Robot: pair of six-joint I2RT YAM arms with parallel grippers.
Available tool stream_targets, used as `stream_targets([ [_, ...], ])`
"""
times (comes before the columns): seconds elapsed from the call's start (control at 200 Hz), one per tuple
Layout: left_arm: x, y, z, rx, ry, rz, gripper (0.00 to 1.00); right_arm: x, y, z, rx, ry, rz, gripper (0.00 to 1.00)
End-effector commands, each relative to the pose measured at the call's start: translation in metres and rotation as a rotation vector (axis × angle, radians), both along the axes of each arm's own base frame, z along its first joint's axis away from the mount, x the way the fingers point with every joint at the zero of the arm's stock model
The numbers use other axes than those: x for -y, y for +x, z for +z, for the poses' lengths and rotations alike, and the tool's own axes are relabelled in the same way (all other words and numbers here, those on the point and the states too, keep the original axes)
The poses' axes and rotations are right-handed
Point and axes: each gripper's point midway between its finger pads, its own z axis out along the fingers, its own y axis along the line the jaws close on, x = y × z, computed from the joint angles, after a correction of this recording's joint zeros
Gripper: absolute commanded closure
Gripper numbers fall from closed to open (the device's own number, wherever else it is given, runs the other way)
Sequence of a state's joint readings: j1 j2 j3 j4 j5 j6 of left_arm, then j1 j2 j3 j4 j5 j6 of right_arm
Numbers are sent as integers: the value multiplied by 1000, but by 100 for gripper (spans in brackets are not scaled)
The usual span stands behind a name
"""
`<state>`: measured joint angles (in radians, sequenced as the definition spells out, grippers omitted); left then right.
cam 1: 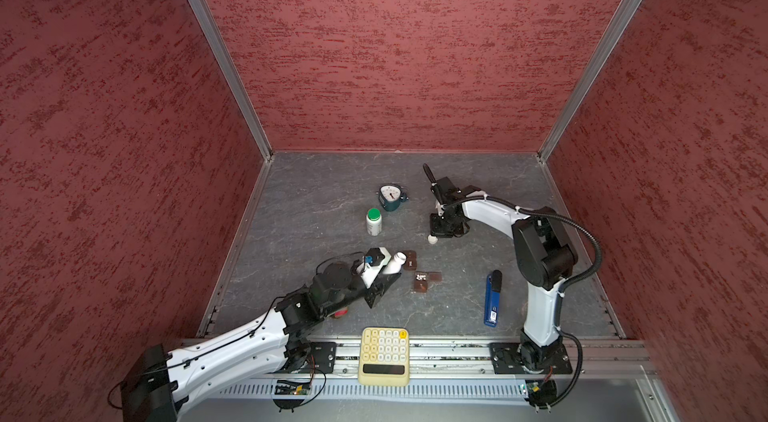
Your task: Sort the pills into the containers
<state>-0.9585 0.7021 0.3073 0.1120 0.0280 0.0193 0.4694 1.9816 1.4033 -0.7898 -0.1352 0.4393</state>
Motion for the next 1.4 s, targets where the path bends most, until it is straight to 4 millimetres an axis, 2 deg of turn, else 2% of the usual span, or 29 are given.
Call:
stream_targets([
  [0.0, 2, 1, 11, 19, -19, -9, 100, 1, -1, -8, -13, 1, 12, 99],
  [1.087, 2, 2, 10, 13, -15, -5, 100, 19, -7, -21, -25, 3, -14, 100],
  [1.267, 2, 2, 10, 13, -17, -5, 100, 22, -6, -20, -20, -8, -19, 100],
  [1.398, 2, 3, 10, 12, -15, -4, 100, 31, 0, -6, 19, -43, -38, 100],
])
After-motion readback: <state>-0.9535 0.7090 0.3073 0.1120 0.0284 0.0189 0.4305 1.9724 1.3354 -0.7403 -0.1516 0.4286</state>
